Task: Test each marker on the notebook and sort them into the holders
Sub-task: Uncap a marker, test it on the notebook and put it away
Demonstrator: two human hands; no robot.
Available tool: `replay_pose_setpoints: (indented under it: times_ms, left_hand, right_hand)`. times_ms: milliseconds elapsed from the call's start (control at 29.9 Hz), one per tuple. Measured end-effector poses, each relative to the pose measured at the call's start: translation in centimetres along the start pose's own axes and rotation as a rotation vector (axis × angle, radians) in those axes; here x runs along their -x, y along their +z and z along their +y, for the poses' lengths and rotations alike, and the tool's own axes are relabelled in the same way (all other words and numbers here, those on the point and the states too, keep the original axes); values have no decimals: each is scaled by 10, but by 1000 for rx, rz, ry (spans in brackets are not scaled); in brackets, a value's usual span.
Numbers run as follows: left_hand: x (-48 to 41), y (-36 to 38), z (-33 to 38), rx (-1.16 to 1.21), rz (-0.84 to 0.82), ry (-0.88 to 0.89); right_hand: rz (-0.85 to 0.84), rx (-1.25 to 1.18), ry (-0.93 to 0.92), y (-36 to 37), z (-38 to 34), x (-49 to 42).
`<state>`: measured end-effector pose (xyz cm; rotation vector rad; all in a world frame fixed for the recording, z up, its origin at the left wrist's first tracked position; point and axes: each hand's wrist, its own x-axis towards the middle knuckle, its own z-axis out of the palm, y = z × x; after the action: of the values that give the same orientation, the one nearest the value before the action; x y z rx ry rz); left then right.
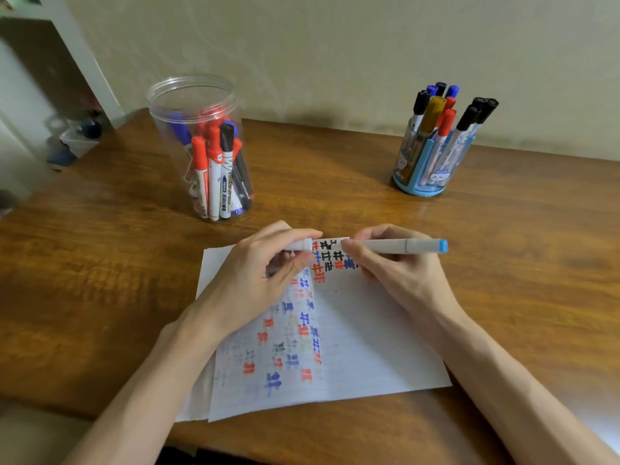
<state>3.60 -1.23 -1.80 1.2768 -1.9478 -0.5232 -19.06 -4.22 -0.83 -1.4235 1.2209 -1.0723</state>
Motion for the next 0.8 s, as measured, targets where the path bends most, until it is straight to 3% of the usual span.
replay_pose_setpoints:
  times_ms: [301, 803]
  left_hand:
    - [3, -2, -10, -12, -73, -113]
    - [3, -2, -9, -28, -44, -81]
  right_hand:
    - [6, 186, -94, 6, 7, 4]
    - [-19, 240, -139, 8, 12, 3]
